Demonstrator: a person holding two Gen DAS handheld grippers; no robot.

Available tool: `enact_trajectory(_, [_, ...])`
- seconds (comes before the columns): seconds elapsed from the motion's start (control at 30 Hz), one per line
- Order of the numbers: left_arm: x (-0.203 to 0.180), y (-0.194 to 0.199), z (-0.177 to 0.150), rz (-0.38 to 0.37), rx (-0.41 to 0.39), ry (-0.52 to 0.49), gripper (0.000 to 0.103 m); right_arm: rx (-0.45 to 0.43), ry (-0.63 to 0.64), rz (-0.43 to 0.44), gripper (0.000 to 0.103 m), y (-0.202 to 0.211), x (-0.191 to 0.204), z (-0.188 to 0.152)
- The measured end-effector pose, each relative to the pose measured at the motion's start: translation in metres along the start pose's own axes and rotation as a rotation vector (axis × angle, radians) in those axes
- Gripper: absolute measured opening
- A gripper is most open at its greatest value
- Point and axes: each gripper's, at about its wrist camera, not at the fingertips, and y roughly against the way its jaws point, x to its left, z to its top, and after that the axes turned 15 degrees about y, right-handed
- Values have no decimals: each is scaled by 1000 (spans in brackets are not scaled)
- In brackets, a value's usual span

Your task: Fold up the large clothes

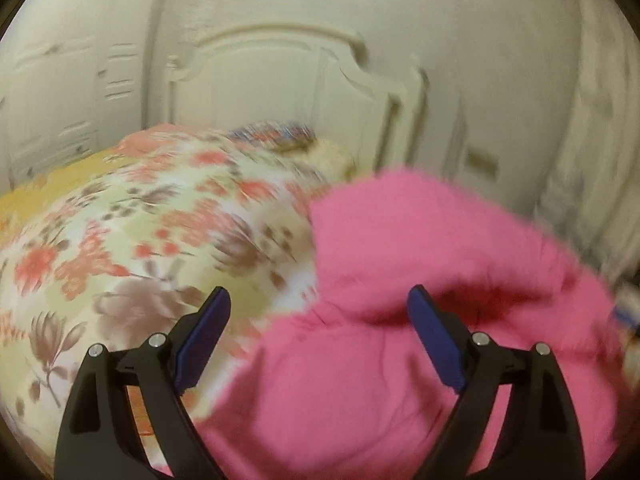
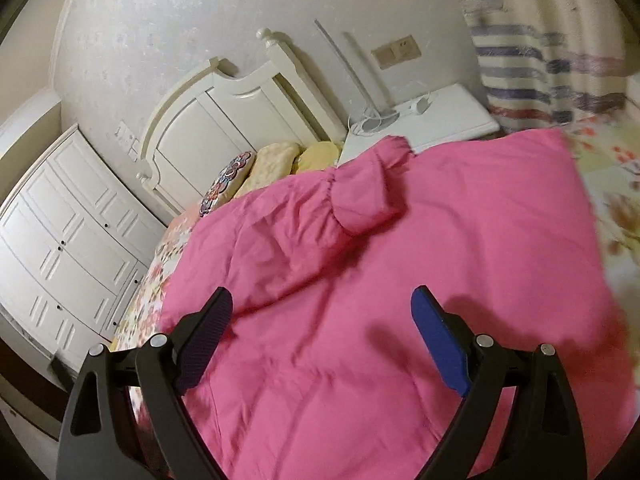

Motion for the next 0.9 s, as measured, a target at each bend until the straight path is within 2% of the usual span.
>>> enact_trajectory(0.07, [19,6,10,14,-45,103,92,33,-41,22,88,-29,-1,10])
enact_trajectory(0.17, [40,4,17,47,-46,215,92,80,-62,7,87,-67,2,19])
enact_trajectory(0.3, [45,-4,18,56,-20,241,92,122,-26,-60,84,-103,10,30])
enact_trajectory(0.4, [38,-5,15,63,-17,202,92,135,-19,-83,72,-118,14,34])
enact_trajectory(0.43, [37,-5,14,64,-17,196,92,136,-22,-87,60,-119,14,35])
enact_trajectory(0.5, [36,-6,12,66,-11,185,93,95,-8,-82,33,-110,19,36])
enact_trajectory(0.53, [37,-7,12,67,-9,187,93,44,6,-64,28,-98,24,36])
enact_trajectory(0.67, [41,-9,13,69,5,205,93,-134,152,-70,23,-27,60,35])
enact_trajectory(0.77, [41,-10,13,70,10,208,93,-204,230,-115,22,26,69,24])
enact_trajectory(0.83, [41,-11,12,69,16,204,93,-191,242,-142,22,44,62,15])
enact_trajectory(0.9, [39,-13,11,73,30,194,93,-141,219,-166,22,45,47,1])
